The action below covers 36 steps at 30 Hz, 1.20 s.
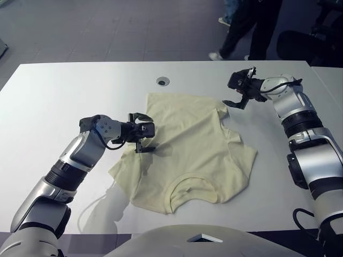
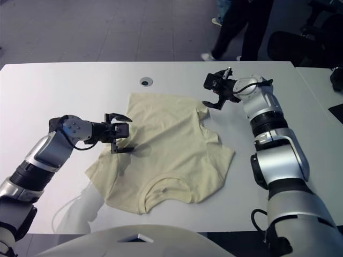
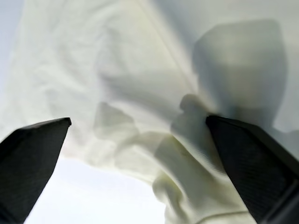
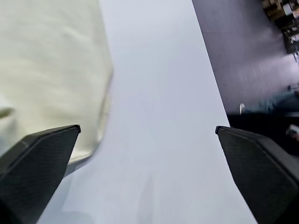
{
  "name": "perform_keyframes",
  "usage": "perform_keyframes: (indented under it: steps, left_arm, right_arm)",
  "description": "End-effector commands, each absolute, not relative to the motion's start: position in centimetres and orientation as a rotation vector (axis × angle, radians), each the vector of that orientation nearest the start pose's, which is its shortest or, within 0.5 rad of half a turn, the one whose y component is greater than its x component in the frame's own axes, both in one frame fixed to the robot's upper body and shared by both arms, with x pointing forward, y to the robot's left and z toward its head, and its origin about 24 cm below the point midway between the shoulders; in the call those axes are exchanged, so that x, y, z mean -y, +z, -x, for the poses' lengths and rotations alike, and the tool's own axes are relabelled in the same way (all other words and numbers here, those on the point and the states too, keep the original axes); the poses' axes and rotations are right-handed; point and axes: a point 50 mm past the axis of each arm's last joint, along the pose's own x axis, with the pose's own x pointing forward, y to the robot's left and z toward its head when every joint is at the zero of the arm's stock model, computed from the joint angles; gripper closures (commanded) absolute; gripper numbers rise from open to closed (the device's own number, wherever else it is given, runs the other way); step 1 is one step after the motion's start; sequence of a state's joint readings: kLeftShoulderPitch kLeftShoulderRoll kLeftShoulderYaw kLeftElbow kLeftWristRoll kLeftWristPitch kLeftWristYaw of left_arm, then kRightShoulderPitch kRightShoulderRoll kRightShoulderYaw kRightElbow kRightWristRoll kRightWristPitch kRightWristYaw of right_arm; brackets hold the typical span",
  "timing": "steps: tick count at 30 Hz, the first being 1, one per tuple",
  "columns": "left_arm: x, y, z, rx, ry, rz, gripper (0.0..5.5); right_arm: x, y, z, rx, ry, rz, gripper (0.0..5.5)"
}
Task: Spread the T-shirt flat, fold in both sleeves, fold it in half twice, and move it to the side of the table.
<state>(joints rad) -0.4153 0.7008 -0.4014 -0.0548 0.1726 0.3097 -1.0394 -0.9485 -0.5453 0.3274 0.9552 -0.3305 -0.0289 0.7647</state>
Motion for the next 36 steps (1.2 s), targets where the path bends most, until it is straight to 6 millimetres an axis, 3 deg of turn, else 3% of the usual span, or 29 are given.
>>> perform_keyframes:
  steps: [1, 4, 9, 14, 18, 26, 36]
  left_arm:
    - [-17.2, 12.4, -30.2, -0.37, -1.05, -0.932, 0.1]
    - [-17.3, 13.7, -31.3, -0.328, -1.02, -0.909, 0.1]
    - [-17.0, 15.1, -33.6, -0.229, -0.901, -0.861, 0.1]
    - [-15.6, 13.8, -37.5, -0.155, -0.752, -0.863, 0.1]
    - [-15.2, 12.1, -39.2, -0.147, -0.706, -0.881, 0.1]
    - [-16.7, 7.9, -38.7, -0.289, -0.707, -1.027, 0.1]
    - [-19.4, 4.8, -37.0, -0.429, -0.7, -1.099, 0.1]
  right_arm:
    - [20.4, 12.1, -38.5, -0.424, 0.747, 0.952, 0.11]
    - [20.8, 12.2, -37.8, -0.431, 0.796, 0.942, 0.11]
    - [20.9, 14.7, -35.9, -0.384, 0.883, 0.916, 0.11]
    - [21.4, 16.0, -31.9, -0.412, 1.016, 0.933, 0.11]
    - [21.1, 15.9, -29.4, -0.438, 1.098, 0.955, 0.11]
    - [19.4, 13.5, -27.0, -0.431, 1.126, 0.885, 0.11]
    - [21.7, 12.0, -24.8, -0.581, 1.197, 1.072, 0.11]
